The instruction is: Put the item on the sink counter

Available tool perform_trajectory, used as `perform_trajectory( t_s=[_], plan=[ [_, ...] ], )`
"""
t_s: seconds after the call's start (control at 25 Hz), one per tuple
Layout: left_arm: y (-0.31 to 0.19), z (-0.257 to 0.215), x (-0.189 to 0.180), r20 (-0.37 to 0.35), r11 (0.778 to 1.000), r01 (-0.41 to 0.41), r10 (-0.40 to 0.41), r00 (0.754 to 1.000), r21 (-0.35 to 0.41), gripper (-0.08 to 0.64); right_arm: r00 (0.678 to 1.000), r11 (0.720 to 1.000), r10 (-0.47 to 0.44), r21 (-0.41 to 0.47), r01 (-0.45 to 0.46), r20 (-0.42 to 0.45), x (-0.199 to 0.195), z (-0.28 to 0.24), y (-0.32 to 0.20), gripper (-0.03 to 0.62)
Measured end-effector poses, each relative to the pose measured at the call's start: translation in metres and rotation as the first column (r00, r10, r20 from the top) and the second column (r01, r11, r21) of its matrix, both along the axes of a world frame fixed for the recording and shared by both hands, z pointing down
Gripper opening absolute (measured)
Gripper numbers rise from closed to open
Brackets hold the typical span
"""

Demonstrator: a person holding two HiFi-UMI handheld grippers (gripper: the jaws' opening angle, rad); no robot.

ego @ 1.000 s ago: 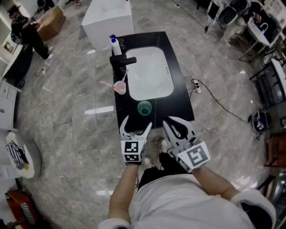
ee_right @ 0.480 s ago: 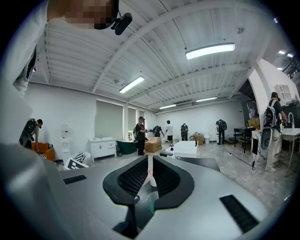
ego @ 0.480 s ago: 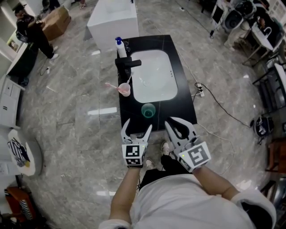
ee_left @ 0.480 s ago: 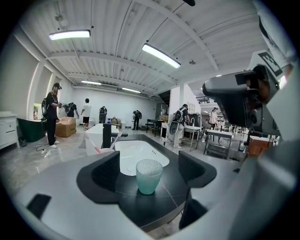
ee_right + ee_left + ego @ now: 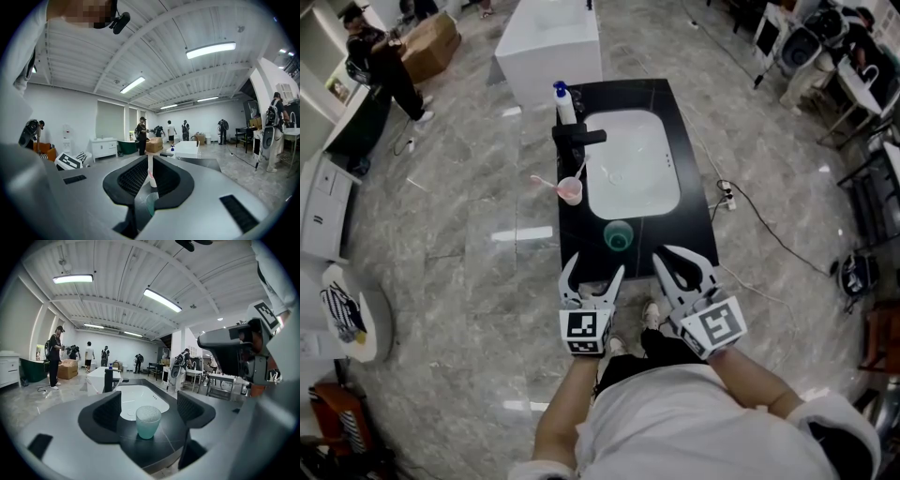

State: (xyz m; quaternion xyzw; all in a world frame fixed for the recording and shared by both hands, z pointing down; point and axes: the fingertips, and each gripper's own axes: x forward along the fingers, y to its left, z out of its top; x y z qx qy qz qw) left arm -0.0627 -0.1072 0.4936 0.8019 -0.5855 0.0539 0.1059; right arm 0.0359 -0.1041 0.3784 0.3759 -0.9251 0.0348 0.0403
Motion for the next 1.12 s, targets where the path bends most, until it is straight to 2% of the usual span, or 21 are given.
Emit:
perform_trajectory(
  t_s=[0.36, 0.72, 1.12],
  plan=[
    [0.008, -0.006, -0.013, 0.009, 0.999, 0.050, -0.049, 0.999, -0.014, 0.353, 1.000, 1.000, -0.016, -0.008, 0.016, -0.015, 0.004, 0.005, -0.003, 0.054],
    [0.013, -0.012, -0.024, 0.010, 0.997, 0.079, -0.079, 0.997, 0.009, 0.336, 1.000, 1.000, -0.007, -0.016, 0.007, -0.015, 0.011, 0.009, -0.010, 0.054],
    [0.023, -0.019, -0.031, -0.016, 0.995, 0.099, -0.099, 0.995, 0.000, 0.331, 1.000, 1.000, 0.014, -0.014, -0.014, -0.018, 0.018, 0.007, -0.022, 0.054]
  ],
)
